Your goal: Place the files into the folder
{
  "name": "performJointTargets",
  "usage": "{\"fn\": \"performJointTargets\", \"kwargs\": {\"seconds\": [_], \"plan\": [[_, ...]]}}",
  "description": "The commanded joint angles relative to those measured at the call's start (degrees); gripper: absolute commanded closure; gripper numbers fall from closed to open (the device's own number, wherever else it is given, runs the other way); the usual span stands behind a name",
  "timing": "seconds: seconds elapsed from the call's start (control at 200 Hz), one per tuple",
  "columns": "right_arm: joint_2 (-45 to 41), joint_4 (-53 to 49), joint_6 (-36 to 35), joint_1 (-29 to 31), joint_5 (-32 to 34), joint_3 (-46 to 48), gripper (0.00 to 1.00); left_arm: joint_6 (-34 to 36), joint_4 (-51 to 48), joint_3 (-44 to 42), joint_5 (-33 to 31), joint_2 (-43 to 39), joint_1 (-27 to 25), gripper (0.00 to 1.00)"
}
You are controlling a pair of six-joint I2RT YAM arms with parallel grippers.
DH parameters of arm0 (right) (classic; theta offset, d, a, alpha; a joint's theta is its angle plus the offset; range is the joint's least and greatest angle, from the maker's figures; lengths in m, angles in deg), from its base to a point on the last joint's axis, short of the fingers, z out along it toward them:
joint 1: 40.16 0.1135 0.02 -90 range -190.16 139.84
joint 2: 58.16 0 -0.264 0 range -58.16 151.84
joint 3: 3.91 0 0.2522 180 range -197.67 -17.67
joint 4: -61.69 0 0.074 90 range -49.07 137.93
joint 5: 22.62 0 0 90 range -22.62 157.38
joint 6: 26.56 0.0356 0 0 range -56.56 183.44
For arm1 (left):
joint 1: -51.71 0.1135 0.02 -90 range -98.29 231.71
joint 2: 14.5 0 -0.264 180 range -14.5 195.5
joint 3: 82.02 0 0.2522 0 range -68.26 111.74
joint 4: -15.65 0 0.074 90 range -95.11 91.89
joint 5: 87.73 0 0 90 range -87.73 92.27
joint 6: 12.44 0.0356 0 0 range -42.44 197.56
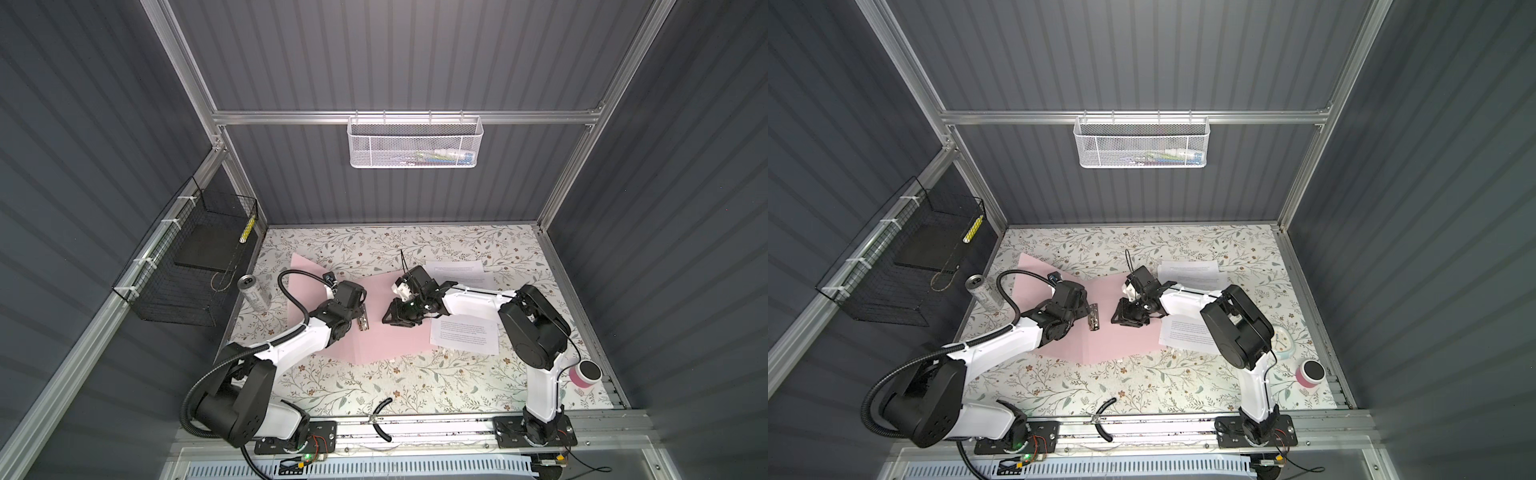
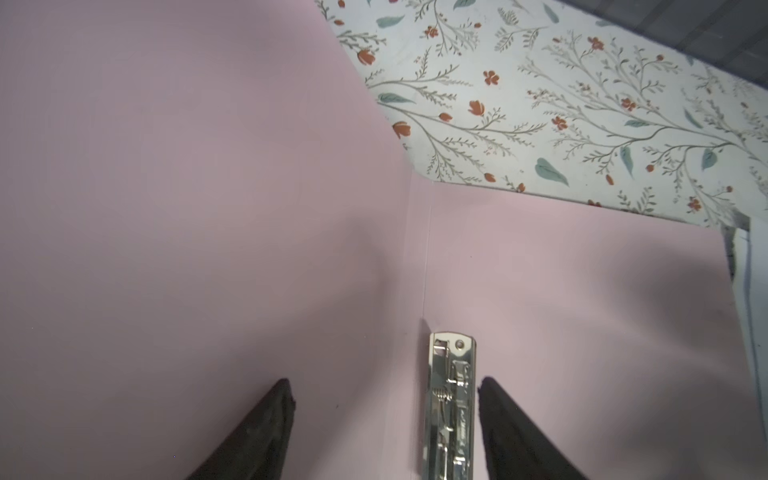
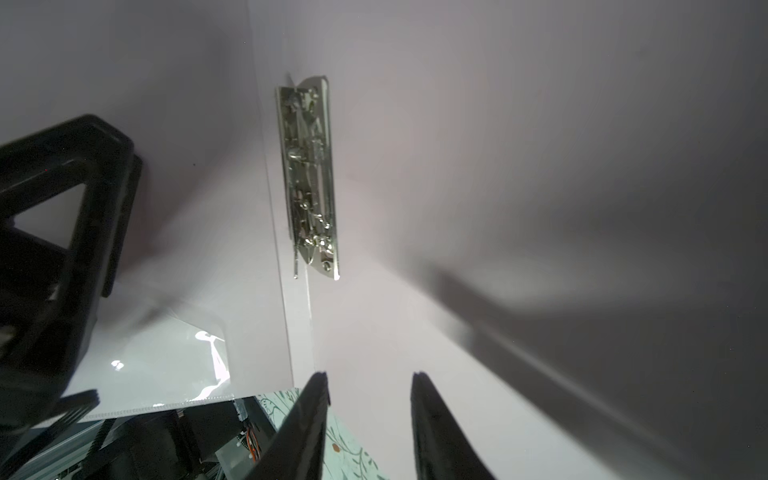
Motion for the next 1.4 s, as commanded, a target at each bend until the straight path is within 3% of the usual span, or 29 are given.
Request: {"fn": "performJointTargets", "kwargs": {"seconds": [0.0,0.34,0.906,1.116,1.396], "plan": [[-2.23,0.75,-0.73,-1.12,-0.29,2.59,0.61,1.29,3.60,0.47,3.11,3.92,1.12,0.29],[-4.54,2.47,-0.82,-1.66,-2.31,6.49,0.60,3.15,9.84,6.20,6.92,17.88,3.34,0.34],[-0.56,3.85,1.67,-1.90,-5.46,5.25,0.63,6.85,16.47,19.22,17.11,36.32,5.39,0.39],[0.83,-3.57,-2.61,-0.44,-1.18,-0.76,0.60,8.85,14.77,20.57,17.17,33.10,5.61,0.37],[3.33,-14.71,-8.51,1.17,8.68,-11.72,0.51,11.77,6.12,21.41,16.24,17.68,5.96,0.27]]}}
